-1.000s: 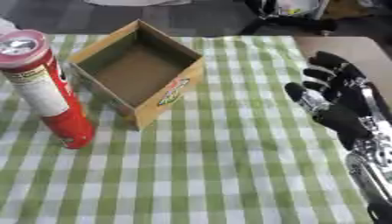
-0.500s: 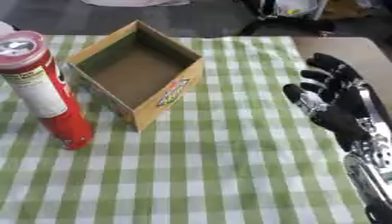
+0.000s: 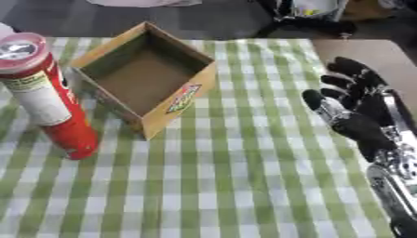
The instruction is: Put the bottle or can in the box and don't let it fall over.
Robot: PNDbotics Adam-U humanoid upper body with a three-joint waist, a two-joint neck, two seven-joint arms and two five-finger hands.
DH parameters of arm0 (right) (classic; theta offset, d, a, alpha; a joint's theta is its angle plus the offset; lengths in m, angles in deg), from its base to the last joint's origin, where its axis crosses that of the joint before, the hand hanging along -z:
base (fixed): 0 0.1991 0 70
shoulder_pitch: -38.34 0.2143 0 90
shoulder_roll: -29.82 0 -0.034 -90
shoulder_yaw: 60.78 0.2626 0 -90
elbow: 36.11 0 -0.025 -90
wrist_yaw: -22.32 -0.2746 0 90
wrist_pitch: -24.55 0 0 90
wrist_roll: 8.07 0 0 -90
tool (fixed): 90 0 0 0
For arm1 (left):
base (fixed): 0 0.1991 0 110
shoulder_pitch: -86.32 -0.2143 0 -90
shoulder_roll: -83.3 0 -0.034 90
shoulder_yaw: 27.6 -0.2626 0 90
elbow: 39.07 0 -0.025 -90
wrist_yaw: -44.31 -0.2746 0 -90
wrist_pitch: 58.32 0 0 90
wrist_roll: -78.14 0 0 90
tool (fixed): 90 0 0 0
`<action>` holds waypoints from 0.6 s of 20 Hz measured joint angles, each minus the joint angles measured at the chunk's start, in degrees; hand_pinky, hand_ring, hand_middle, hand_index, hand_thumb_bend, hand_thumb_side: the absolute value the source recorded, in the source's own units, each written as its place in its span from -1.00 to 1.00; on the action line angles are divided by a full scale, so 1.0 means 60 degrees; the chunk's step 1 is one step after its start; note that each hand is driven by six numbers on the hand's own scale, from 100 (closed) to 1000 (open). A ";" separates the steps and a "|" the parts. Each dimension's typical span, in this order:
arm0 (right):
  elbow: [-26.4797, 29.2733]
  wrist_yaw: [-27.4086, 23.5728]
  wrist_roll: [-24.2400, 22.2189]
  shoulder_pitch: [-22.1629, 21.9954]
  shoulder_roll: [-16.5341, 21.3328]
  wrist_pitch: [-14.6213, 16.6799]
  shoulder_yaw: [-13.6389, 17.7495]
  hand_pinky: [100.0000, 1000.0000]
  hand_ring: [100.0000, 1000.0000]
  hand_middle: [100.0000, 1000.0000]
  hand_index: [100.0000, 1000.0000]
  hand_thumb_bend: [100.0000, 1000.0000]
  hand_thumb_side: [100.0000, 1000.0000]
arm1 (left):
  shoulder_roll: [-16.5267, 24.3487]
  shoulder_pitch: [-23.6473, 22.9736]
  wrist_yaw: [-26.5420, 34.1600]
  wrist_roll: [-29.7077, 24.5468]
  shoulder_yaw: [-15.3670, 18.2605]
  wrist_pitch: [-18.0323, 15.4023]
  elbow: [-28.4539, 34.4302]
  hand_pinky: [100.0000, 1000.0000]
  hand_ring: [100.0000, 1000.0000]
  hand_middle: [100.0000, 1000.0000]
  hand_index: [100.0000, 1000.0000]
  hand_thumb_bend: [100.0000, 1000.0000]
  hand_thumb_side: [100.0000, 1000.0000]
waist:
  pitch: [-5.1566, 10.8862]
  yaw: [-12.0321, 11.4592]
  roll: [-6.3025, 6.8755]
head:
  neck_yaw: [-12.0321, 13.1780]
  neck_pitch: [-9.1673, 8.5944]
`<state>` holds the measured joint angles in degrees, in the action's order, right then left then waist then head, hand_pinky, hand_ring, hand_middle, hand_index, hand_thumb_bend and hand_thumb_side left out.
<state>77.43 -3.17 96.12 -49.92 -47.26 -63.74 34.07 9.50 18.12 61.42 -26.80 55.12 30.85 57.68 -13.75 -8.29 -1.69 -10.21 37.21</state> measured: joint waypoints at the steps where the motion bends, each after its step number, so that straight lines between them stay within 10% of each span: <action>1: 0.0000 0.0000 -0.0007 0.0009 -0.0010 0.0000 0.0000 0.53 0.57 0.55 0.62 0.11 -0.84 | -0.0001 0.0029 -0.0005 -0.0025 -0.0030 0.0006 -0.0003 0.68 0.98 0.68 0.78 0.57 -0.58 | -0.0005 0.0004 0.0003 | 0.0003 0.0000; 12: 0.0000 -0.0003 -0.0053 0.0051 -0.0070 -0.0005 -0.0055 0.53 0.57 0.55 0.62 0.10 -0.84 | -0.0198 0.0380 -0.0165 0.0037 -0.0232 0.0131 -0.0282 0.68 0.98 0.68 0.77 0.60 -0.58 | -0.0034 0.0030 0.0022 | 0.0045 -0.0013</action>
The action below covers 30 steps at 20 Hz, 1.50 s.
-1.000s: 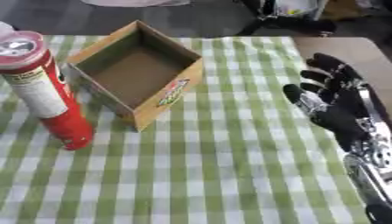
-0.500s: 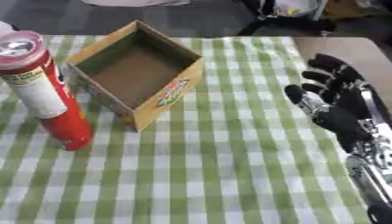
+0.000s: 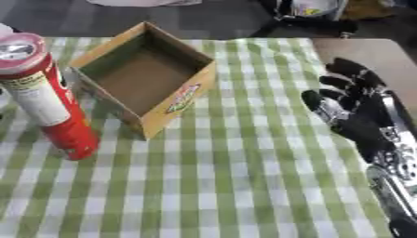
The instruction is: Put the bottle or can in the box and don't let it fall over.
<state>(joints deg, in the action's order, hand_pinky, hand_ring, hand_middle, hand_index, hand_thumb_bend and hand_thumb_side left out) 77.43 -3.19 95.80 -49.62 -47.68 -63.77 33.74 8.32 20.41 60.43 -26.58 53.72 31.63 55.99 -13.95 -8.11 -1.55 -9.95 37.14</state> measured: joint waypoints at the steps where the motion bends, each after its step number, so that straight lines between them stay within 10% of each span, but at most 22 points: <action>1: 0.0000 -0.0003 -0.0003 0.0001 -0.0001 -0.0001 -0.0001 0.53 0.57 0.55 0.62 0.10 -0.84 | -0.0041 0.0041 0.0000 0.0024 -0.0015 0.0021 -0.0027 0.68 0.98 0.68 0.77 0.60 -0.58 | -0.0006 0.0002 -0.0003 | 0.0008 -0.0001; 30: 0.0000 -0.0008 -0.0101 0.0078 -0.0011 -0.0046 -0.0058 0.53 0.57 0.56 0.62 0.10 -0.84 | -0.0572 0.0990 -0.0454 0.0207 -0.0521 0.0272 -0.0697 0.68 0.99 0.68 0.78 0.63 -0.59 | -0.0062 0.0086 -0.0017 | 0.0137 -0.0008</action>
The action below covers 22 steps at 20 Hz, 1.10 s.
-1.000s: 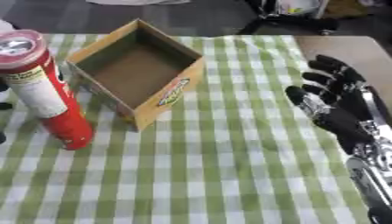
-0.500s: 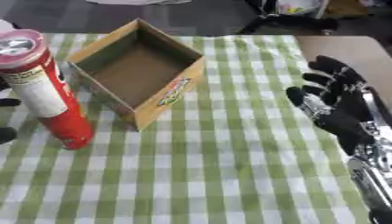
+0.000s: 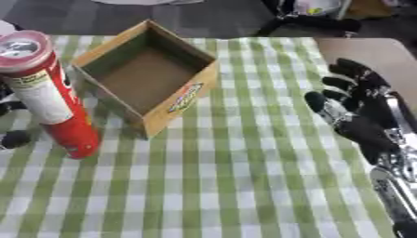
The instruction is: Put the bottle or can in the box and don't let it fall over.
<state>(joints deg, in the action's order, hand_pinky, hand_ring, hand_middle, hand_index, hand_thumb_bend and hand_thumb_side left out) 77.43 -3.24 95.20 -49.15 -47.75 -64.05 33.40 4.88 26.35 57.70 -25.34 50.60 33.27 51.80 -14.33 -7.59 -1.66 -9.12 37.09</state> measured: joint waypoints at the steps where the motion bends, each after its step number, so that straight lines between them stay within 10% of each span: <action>1: 0.0000 0.0000 -0.0002 0.0001 0.0000 0.0001 0.0000 0.53 0.57 0.56 0.62 0.11 -0.84 | -0.0028 0.0028 -0.0023 0.0033 -0.0002 0.0020 -0.0027 0.68 0.99 0.68 0.78 0.63 -0.59 | -0.0006 0.0005 0.0000 | 0.0002 -0.0001; 22: 0.0000 0.0000 -0.0060 0.0084 -0.0063 -0.0012 -0.0056 0.53 0.57 0.56 0.62 0.11 -0.84 | -0.0350 0.0683 -0.0307 0.0734 -0.0109 0.0163 -0.0527 0.68 0.99 0.68 0.77 0.63 -0.57 | -0.0097 0.0076 -0.0029 | 0.0130 -0.0081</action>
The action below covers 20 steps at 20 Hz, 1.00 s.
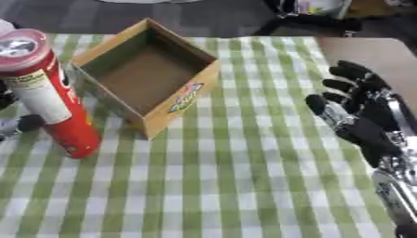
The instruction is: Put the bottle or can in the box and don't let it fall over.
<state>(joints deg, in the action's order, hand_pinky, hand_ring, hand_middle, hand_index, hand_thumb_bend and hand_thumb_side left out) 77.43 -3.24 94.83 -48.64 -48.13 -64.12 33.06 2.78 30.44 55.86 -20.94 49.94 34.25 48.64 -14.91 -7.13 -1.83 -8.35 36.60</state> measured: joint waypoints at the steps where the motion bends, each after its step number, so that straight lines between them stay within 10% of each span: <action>1: 0.0000 0.0000 -0.0005 0.0001 -0.0005 -0.0005 0.0000 0.53 0.57 0.56 0.62 0.11 -0.84 | -0.0035 0.0044 -0.0002 -0.0009 -0.0009 -0.0006 -0.0026 0.68 0.99 0.68 0.77 0.63 -0.57 | -0.0001 0.0002 -0.0001 | 0.0005 -0.0002; 20: 0.0000 -0.0034 -0.0068 0.0079 -0.0019 -0.0002 -0.0004 0.54 0.57 0.56 0.62 0.11 -0.84 | -0.0422 0.0548 -0.0220 -0.0059 -0.0129 -0.0139 -0.0554 0.61 0.98 0.64 0.70 0.63 -0.61 | -0.0056 0.0053 -0.0045 | 0.0038 -0.0074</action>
<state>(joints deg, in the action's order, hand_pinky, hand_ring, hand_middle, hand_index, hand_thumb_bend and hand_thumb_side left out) 77.43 -3.45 94.43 -48.17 -48.24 -64.13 33.04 0.25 33.73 54.54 -21.29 49.17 33.41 45.32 -15.24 -6.82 -2.10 -8.12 36.16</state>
